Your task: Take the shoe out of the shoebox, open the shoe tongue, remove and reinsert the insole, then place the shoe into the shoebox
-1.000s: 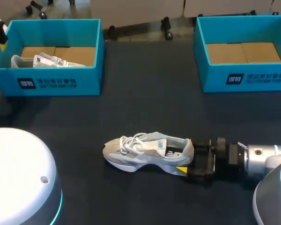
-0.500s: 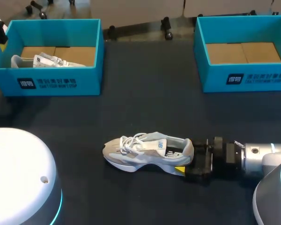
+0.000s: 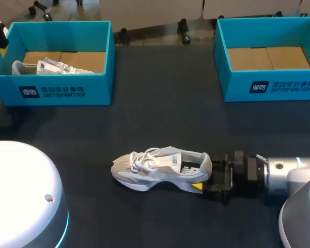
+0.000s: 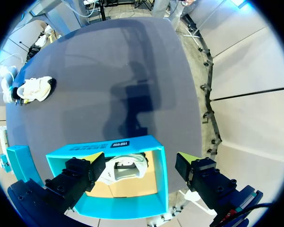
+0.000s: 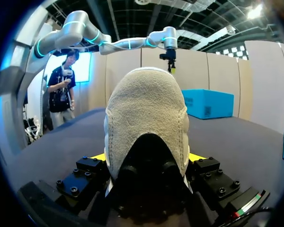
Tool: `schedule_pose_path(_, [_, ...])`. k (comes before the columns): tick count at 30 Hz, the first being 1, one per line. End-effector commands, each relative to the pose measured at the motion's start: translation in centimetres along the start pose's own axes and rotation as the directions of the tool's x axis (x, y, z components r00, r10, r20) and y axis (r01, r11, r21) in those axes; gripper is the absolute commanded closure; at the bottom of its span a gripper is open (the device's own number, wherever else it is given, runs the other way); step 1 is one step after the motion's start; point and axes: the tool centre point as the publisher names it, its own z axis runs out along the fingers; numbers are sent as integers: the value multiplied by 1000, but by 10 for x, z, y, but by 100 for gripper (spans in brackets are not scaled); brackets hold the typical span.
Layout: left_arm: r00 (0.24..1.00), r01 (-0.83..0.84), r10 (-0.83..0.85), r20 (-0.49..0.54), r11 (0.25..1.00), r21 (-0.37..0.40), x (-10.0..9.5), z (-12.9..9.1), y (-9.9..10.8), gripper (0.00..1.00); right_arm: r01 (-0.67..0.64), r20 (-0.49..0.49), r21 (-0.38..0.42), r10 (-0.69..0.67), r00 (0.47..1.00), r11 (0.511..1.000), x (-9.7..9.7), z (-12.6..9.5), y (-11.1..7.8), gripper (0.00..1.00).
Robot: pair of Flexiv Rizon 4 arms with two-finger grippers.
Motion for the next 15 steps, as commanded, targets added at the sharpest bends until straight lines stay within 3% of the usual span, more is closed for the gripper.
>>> schedule_pose_path(1, [1000,0,0,-2,1000,-2,0,-1,-1,0,8,-58,-5,-8,998,1000,-7,-2,0,100])
schedule_pose_path(15, [1000,0,0,-2,1000,-2,0,-1,-1,0,0,-166,-9,-1,986,1000,-17,-13,-2,100])
